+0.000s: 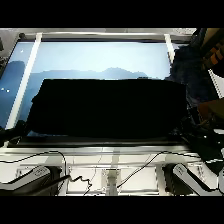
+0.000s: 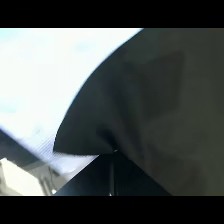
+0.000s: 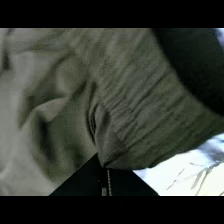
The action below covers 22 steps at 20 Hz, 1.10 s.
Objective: Fold the clothes and pants, and hang the long-sleeved shirts on hangers.
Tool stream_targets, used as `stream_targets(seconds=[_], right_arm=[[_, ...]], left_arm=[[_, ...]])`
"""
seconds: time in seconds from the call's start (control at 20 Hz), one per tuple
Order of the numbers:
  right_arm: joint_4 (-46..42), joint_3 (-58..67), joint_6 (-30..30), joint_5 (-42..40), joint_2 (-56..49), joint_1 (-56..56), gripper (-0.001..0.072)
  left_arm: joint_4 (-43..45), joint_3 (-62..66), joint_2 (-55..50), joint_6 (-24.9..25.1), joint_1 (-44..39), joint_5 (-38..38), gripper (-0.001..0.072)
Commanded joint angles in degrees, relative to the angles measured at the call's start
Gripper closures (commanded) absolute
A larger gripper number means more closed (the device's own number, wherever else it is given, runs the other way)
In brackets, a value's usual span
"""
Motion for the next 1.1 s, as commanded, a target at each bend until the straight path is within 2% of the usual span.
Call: stream_targets(seconds=[0.0, 0.15, 0.25, 0.35, 0.45, 0.6, 0.75, 0.9, 1.05], right_arm=[[-2.7, 4.0, 1.4, 9.0, 3.3, 0.0, 0.0690], [-15.1, 8.5, 9.6, 17.7, 11.7, 0.0, 0.0691], [-23.1, 11.2, 14.6, 21.3, 18.8, 0.0, 0.0691], [-25.7, 14.2, 16.3, 25.6, 25.0, 0.0, 0.0691], [-25.6, 16.8, 18.4, 26.1, 28.3, 0.0, 0.0691], [-24.8, 19.6, 21.6, 19.2, 27.6, 0.0, 0.0691], [-18.6, 19.7, 23.3, 11.1, 23.0, 1.9, 0.0692], [-18.0, 19.8, 25.9, 1.3, 13.2, 11.2, 0.0691], [-18.1, 24.0, 29.0, -8.5, 0.3, 21.6, 0.0692]], left_arm=[[-5.7, 2.3, 0.2, 3.7, -3.3, -1.1, 0.0696], [-5.7, 8.3, 2.6, 3.6, -3.9, -10.1, 0.0698], [-5.7, 10.8, 6.0, 2.1, -3.8, -11.9, 0.0699], [-5.7, 12.4, 10.6, 1.0, -3.9, -12.4, 0.0700], [-5.7, 13.5, 15.0, 0.7, -3.9, -11.9, 0.0701], [-5.7, 14.2, 17.4, -0.4, -5.1, -4.2, 0.0702], [-5.7, 14.3, 13.9, -3.0, -11.5, 6.7, 0.0703], [-5.7, 16.1, 5.2, -4.4, -22.0, 17.5, 0.0704], [-5.7, 25.5, -6.7, -6.7, -30.4, 21.5, 0.0704]])
